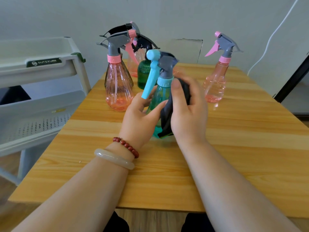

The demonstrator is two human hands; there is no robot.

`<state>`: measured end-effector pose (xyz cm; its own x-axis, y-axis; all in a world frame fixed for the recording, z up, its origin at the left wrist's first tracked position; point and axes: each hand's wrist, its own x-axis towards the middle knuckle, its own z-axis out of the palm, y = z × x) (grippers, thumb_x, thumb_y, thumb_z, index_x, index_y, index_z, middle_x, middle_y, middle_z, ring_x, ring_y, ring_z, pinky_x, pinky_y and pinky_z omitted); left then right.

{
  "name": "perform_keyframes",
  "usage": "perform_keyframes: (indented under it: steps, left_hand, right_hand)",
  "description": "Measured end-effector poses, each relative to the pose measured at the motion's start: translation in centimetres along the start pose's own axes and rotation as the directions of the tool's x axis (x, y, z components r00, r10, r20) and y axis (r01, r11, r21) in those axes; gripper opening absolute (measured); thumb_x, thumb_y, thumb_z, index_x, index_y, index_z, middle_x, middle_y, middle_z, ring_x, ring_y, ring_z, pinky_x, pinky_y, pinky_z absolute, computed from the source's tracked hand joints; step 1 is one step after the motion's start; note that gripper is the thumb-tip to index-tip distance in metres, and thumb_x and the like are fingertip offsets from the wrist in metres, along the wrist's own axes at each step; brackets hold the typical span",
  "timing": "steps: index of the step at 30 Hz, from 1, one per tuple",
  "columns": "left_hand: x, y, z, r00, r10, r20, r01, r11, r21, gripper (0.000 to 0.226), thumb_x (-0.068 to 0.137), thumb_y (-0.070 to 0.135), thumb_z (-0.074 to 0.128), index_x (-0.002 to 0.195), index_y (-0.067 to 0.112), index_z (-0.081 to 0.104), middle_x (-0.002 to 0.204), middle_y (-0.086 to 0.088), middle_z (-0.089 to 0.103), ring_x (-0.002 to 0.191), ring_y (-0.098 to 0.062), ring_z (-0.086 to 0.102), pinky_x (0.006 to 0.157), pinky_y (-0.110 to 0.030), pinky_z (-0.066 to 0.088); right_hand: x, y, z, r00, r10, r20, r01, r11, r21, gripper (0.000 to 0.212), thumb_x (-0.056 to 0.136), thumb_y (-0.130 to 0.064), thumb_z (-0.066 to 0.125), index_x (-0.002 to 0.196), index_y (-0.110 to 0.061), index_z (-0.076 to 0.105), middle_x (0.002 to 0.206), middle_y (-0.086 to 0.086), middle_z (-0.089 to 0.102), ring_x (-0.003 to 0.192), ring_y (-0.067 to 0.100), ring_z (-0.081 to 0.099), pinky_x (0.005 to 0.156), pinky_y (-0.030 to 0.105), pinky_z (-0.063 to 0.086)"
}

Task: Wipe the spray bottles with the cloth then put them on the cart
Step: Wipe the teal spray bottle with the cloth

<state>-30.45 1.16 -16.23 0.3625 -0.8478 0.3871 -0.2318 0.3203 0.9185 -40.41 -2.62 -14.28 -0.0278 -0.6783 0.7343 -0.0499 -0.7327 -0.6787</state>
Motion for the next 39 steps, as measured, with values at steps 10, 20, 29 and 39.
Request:
perform_keyframes:
  steps: [10, 20, 29, 39]
  left_hand:
    - [-0.3, 0.1, -1.3, 0.999, 0.031, 0.014, -0.031, 0.999, -0.008, 0.037, 0.086, 0.04, 0.071, 0.119, 0.043, 0.055, 0.119, 0.002, 0.066, 0.111, -0.009, 0.063, 0.1, -0.034, 0.052]
    - [-0.2, 0.0, -1.2, 0.998, 0.062, 0.016, -0.062, 0.997, -0.04, 0.035, 0.087, 0.035, 0.063, 0.118, 0.048, 0.053, 0.123, 0.004, 0.066, 0.117, -0.011, 0.061, 0.103, -0.039, 0.05]
    - [0.0, -0.2, -1.4, 0.998, 0.042, 0.056, -0.039, 0.997, -0.061, 0.039, 0.087, 0.037, 0.063, 0.125, 0.04, 0.055, 0.127, -0.001, 0.065, 0.122, -0.017, 0.059, 0.105, -0.045, 0.048]
    - [0.1, -0.4, -1.3, 0.998, 0.03, 0.062, -0.026, 0.998, -0.056, 0.042, 0.08, 0.05, 0.06, 0.122, 0.051, 0.052, 0.135, 0.003, 0.06, 0.127, -0.012, 0.055, 0.108, -0.043, 0.046]
  right_hand:
    - [-0.2, 0.6, -0.8, 0.997, -0.071, -0.003, 0.07, 0.994, -0.082, 0.024, 0.089, -0.006, 0.065, 0.107, -0.018, 0.056, 0.102, -0.022, 0.056, 0.099, -0.014, 0.053, 0.089, 0.006, 0.039]
    - [-0.5, 0.3, -1.3, 0.975, -0.185, 0.127, 0.2, 0.973, -0.119, 0.014, 0.079, 0.005, 0.067, 0.089, -0.005, 0.066, 0.093, 0.001, 0.058, 0.091, 0.005, 0.053, 0.086, 0.012, 0.038]
    - [0.3, -0.2, -1.1, 0.953, -0.277, 0.126, 0.297, 0.937, -0.186, 0.01, 0.081, 0.005, 0.067, 0.09, 0.0, 0.069, 0.096, 0.008, 0.061, 0.095, 0.013, 0.056, 0.09, 0.015, 0.04]
    - [0.8, 0.2, -0.2, 0.936, -0.35, -0.033, 0.334, 0.913, -0.233, 0.019, 0.084, 0.011, 0.063, 0.1, 0.004, 0.069, 0.102, 0.004, 0.053, 0.1, -0.005, 0.045, 0.095, 0.01, 0.034]
